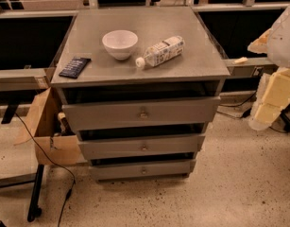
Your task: Open bottom drawer
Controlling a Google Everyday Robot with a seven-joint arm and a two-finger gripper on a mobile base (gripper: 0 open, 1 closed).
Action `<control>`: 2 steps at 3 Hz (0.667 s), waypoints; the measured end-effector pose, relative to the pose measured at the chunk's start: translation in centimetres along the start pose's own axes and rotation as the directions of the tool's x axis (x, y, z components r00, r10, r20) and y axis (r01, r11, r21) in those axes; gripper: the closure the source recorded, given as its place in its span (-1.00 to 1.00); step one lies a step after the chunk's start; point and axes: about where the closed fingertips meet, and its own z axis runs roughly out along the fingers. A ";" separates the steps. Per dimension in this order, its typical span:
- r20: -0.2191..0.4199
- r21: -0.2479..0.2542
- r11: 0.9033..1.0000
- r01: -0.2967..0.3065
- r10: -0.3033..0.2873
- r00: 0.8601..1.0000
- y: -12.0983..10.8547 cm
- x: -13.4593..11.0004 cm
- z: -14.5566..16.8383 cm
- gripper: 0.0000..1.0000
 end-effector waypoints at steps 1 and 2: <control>0.000 0.000 1.000 0.000 0.000 1.000 0.0 0.0 0.0 -1.00; 0.084 0.003 0.998 -0.062 0.062 0.995 0.4 -0.5 1.7 -1.00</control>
Offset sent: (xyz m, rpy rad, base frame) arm 0.0104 0.0123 -0.0416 0.1987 -0.0186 -0.0768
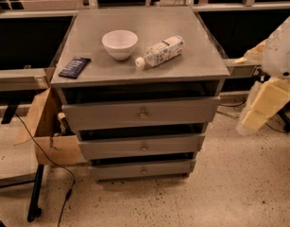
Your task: Open bottom drawer
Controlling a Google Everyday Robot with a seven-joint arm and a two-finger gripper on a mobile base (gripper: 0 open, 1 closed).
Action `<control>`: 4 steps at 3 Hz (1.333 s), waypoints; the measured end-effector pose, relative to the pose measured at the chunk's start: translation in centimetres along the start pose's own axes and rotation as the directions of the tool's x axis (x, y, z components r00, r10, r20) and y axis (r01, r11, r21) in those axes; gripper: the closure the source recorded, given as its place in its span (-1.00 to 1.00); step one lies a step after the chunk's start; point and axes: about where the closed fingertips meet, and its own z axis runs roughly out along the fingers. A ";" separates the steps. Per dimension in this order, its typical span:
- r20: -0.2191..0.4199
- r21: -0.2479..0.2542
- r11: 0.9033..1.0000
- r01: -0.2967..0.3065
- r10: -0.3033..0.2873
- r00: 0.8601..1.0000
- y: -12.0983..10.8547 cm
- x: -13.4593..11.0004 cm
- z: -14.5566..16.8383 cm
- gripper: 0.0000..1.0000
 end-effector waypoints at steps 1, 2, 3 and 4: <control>0.077 0.001 0.996 -0.090 0.089 0.993 1.9 -0.3 3.9 -1.00; 0.146 -0.051 0.983 -0.176 0.182 0.972 4.6 -1.7 10.1 -1.00; 0.211 -0.173 0.956 -0.239 0.273 0.939 10.4 -5.2 17.8 -1.00; 0.224 -0.316 0.913 -0.258 0.336 0.915 17.2 -8.1 25.4 -1.00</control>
Offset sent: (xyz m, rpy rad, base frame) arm 0.0359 0.1155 -0.2083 0.4062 -0.0631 -0.2420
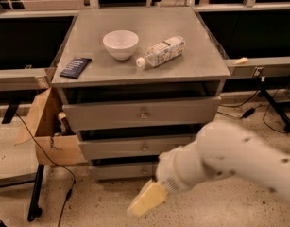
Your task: Open bottom drawer
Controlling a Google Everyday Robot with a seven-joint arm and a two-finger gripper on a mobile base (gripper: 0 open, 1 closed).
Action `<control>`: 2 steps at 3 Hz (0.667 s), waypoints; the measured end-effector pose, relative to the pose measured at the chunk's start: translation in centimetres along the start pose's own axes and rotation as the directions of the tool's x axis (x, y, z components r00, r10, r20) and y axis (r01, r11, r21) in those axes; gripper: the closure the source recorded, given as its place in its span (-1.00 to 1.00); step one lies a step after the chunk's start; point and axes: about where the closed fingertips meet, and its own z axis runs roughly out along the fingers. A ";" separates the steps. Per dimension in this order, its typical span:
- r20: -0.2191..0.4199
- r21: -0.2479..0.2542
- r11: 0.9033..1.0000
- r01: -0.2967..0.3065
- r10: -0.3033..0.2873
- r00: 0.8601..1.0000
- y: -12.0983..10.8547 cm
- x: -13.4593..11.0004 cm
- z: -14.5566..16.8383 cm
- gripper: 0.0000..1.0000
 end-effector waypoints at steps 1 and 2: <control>-0.008 -0.040 0.999 0.024 -0.024 1.000 2.9 1.1 3.9 -1.00; -0.008 -0.040 0.999 0.024 -0.024 1.000 2.9 1.1 3.9 -1.00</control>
Offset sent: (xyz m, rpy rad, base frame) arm -0.0260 0.0313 -0.0368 0.0109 0.0227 0.0478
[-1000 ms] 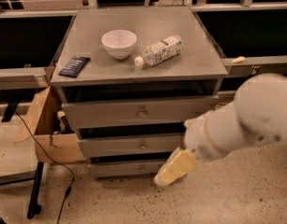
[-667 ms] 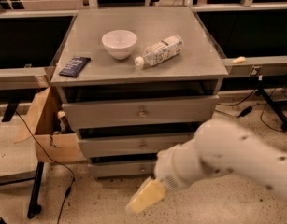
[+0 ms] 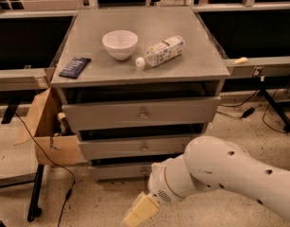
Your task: Open bottom drawer
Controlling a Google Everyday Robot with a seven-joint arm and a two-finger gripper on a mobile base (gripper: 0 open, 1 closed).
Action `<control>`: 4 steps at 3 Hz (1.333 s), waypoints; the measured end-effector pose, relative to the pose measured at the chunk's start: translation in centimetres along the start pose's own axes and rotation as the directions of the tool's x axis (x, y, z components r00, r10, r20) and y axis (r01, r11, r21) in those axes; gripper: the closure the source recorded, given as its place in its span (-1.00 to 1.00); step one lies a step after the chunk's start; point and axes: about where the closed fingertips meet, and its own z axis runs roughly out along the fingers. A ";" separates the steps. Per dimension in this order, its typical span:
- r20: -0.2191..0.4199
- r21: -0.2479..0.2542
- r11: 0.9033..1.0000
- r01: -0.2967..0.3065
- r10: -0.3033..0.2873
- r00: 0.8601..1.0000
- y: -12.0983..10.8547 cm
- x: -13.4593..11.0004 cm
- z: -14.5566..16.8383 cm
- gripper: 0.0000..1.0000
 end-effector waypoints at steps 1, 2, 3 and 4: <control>-0.017 -0.002 1.000 -0.008 0.008 1.000 -0.4 -0.1 0.1 -1.00; -0.041 -0.018 0.999 -0.043 0.042 0.998 -2.9 1.5 2.9 -1.00; -0.060 -0.054 0.994 -0.099 0.096 0.994 -6.8 4.4 9.0 -1.00; -0.047 -0.063 0.983 -0.173 0.170 0.984 -10.7 7.9 18.6 -1.00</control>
Offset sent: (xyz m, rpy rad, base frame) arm 0.0531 -0.0132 -0.1110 -0.0023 0.1582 -0.0345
